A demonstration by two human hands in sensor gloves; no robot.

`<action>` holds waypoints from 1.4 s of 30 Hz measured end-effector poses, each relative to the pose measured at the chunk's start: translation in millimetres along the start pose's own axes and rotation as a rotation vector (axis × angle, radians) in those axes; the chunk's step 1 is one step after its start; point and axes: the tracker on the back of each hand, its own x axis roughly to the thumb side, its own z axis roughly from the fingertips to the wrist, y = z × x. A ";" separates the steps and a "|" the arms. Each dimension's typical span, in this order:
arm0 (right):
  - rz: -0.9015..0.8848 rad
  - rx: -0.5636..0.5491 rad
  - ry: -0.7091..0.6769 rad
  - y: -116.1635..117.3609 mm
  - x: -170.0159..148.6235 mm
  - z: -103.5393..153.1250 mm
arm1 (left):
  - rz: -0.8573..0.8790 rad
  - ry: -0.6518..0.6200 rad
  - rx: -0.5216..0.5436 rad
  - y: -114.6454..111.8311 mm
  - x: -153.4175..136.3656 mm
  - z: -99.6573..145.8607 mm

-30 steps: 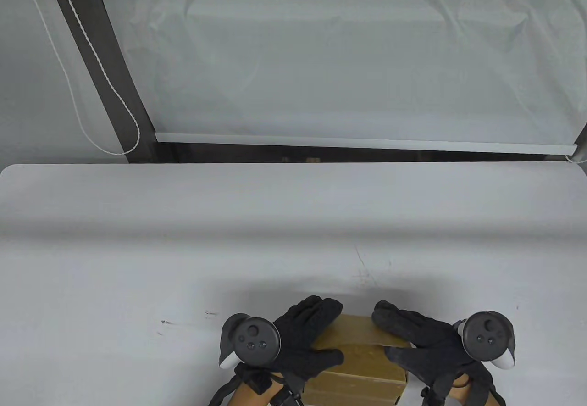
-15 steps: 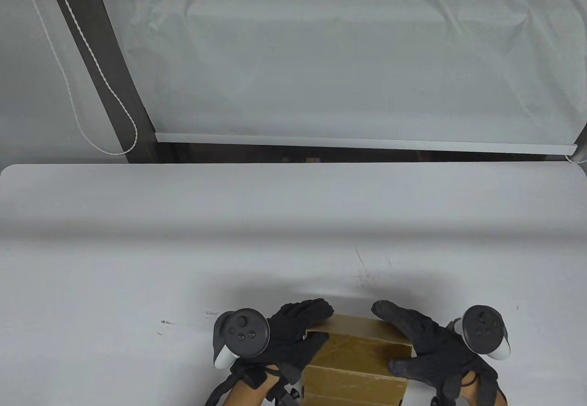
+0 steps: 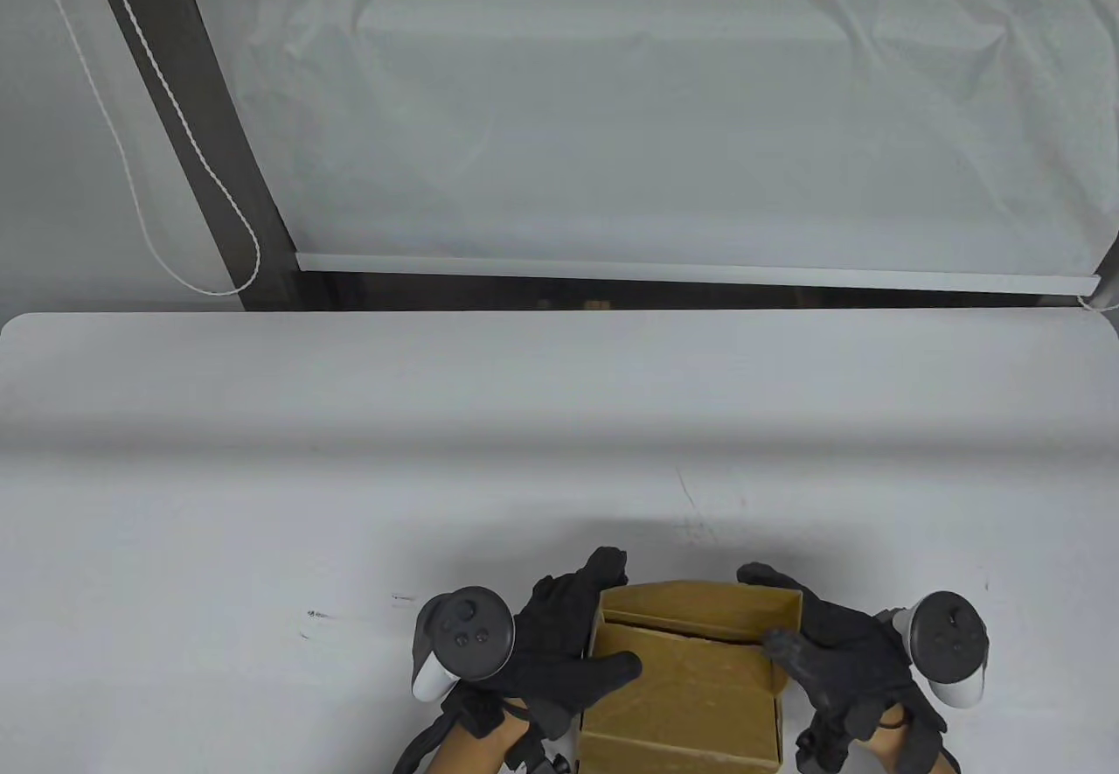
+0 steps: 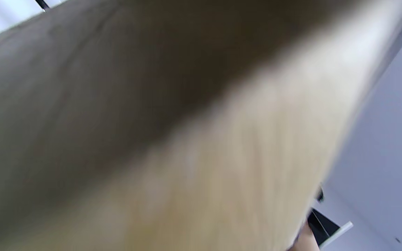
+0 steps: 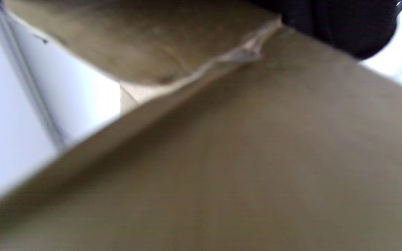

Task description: Fully disassemble mailer box

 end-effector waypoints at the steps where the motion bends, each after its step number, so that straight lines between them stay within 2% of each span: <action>1: -0.031 -0.019 0.026 0.3 -2.5 1.2 | -0.004 0.012 -0.001 -0.8 1.6 -0.7; 3: -0.075 -0.028 0.042 0.9 -4.2 1.8 | -0.011 0.022 0.056 2.3 4.4 0.2; 5: -0.107 0.029 0.027 2.2 -5.0 0.9 | 0.007 0.043 0.106 7.0 4.6 2.3; 7: -0.174 0.253 0.009 8.4 -6.7 -1.9 | 0.035 0.060 0.205 12.2 1.7 6.3; 8: -0.192 0.445 0.024 13.4 -7.1 -3.1 | 0.032 0.063 0.236 15.0 -0.1 8.0; 10: -0.094 0.719 0.138 17.6 -8.6 -0.1 | 0.038 0.068 0.223 18.4 -1.7 9.6; 11: -0.036 0.718 0.170 18.5 -10.0 0.3 | 0.038 0.068 0.216 18.7 -1.8 9.8; 13: 0.070 0.518 0.113 18.0 -16.3 -4.1 | 0.055 0.064 0.240 20.2 -2.8 11.5; 15: 0.056 0.340 0.063 11.8 -18.7 -5.9 | 0.108 0.055 0.277 21.9 -5.3 12.5; 16: 0.027 0.214 0.043 6.6 -19.4 -5.2 | 0.144 0.035 0.292 23.5 -7.5 12.8; 17: 0.013 0.162 0.042 3.6 -19.8 -4.6 | 0.163 0.030 0.305 24.4 -8.4 13.2; 19: -0.063 -0.003 0.043 -6.9 -22.0 -1.7 | 0.239 0.002 0.400 29.8 -10.9 16.0; 20: -0.074 -0.039 0.041 -10.0 -22.8 0.2 | 0.255 -0.004 0.431 31.9 -11.3 17.0; 22: -0.088 -0.016 0.058 -15.7 -25.9 -0.5 | 0.280 -0.006 0.457 35.5 -13.2 17.8; 27: -0.166 0.010 0.092 -11.9 -31.0 -0.2 | 0.380 0.005 0.380 35.4 -22.4 17.5; 31: -0.121 -0.144 0.114 -20.0 -33.9 6.2 | 0.363 0.075 0.436 31.8 -26.4 19.9; 32: -0.113 -0.183 0.107 -22.4 -34.4 7.6 | 0.342 0.100 0.398 29.7 -27.1 18.1; 33: -0.095 -0.245 0.102 -25.9 -34.5 9.9 | 0.281 0.147 0.254 23.2 -29.2 14.9; 34: -0.077 -0.305 0.095 -28.6 -34.3 11.8 | 0.204 0.222 0.047 12.4 -31.7 11.3; 36: -0.087 -0.361 0.073 -30.0 -33.1 13.2 | 0.095 0.303 -0.125 -4.5 -31.0 4.8; 37: -0.104 -0.354 0.063 -29.4 -31.7 12.8 | 0.014 0.313 -0.124 -12.7 -29.0 0.2; 39: -0.117 -0.360 0.056 -30.9 -27.8 13.2 | 0.014 0.272 -0.060 -17.5 -23.9 -5.2; 40: -0.134 -0.367 0.042 -32.4 -26.6 12.1 | 0.019 0.295 -0.042 -18.8 -23.1 -4.8; 42: -0.206 -0.341 0.023 -35.2 -22.5 11.2 | -0.037 0.356 -0.083 -20.0 -27.4 -3.3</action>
